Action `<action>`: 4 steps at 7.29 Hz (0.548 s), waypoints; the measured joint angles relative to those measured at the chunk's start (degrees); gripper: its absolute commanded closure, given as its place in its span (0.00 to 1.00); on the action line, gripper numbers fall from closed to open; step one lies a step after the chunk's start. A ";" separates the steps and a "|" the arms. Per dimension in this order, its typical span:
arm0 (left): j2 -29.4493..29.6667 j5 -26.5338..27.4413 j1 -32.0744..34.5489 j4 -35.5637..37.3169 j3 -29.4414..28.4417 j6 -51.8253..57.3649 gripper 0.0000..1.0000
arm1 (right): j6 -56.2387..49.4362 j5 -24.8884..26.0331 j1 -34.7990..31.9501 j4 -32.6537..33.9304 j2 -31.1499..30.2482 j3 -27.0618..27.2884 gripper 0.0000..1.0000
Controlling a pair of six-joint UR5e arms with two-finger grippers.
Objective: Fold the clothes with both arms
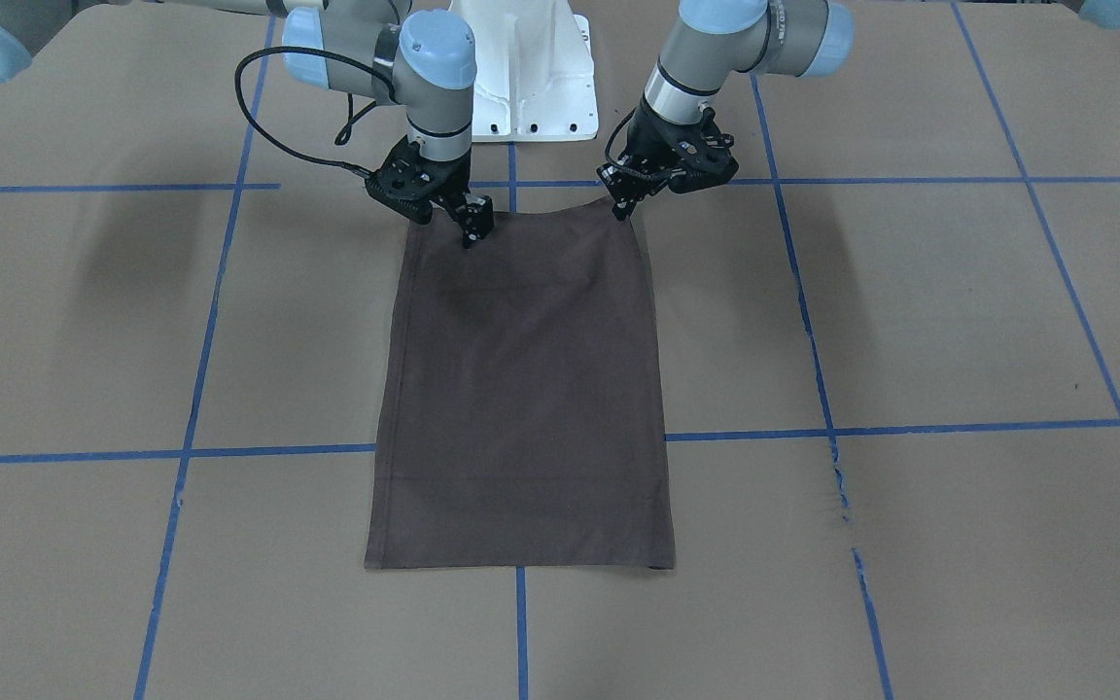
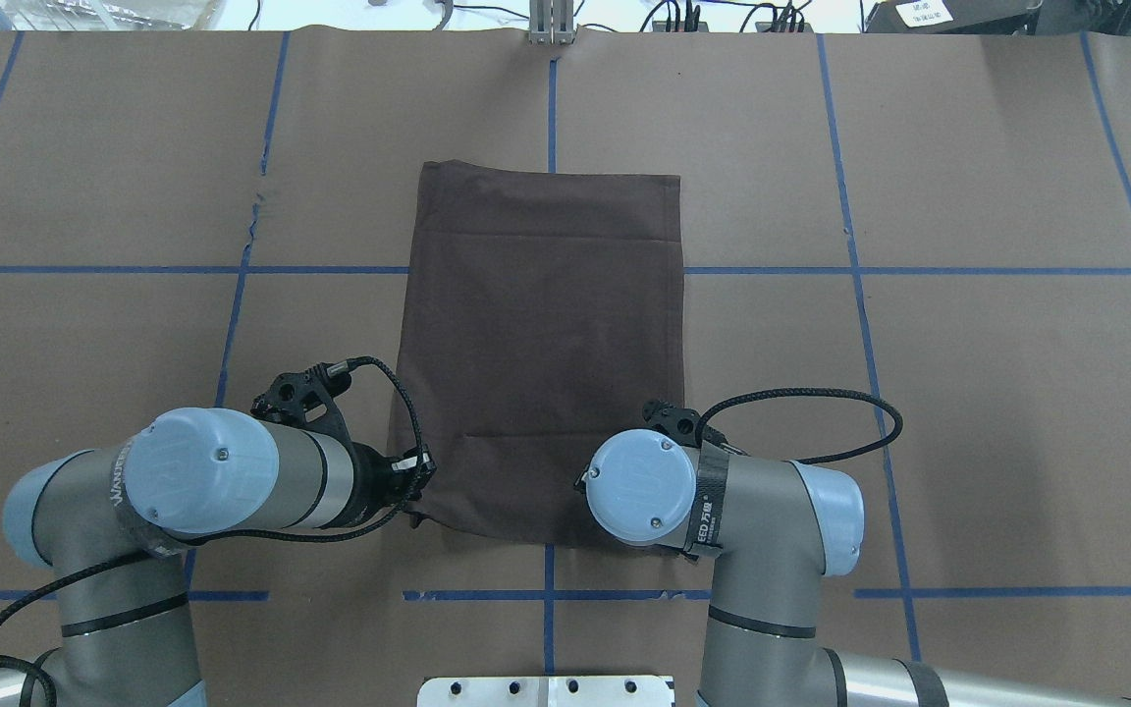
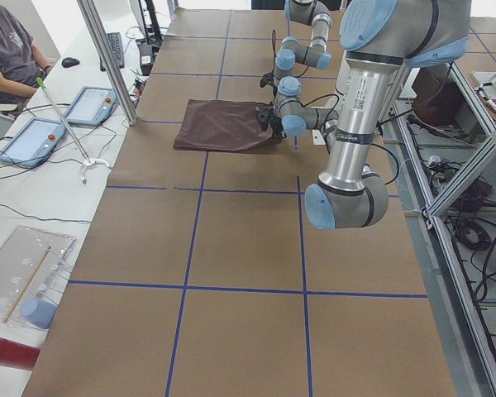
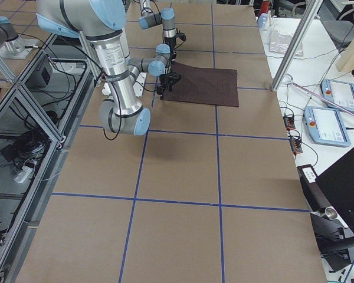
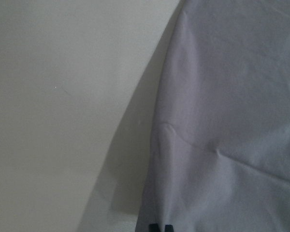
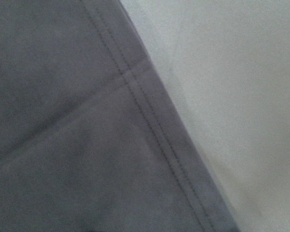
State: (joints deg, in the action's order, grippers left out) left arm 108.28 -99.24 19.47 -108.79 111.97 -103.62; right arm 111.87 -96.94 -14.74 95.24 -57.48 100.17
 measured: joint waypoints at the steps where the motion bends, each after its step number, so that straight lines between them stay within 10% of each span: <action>1: 0.00 0.01 0.06 0.04 0.00 0.00 1.00 | 0.00 -0.01 0.08 -0.03 0.20 0.16 0.58; 4: 0.00 0.01 0.16 0.07 0.00 0.00 1.00 | 0.02 0.06 0.02 -0.02 0.56 0.49 0.62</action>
State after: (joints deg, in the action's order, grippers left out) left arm 108.28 -99.23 19.63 -108.72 111.97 -103.62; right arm 111.88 -96.89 -14.72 95.22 -56.92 100.65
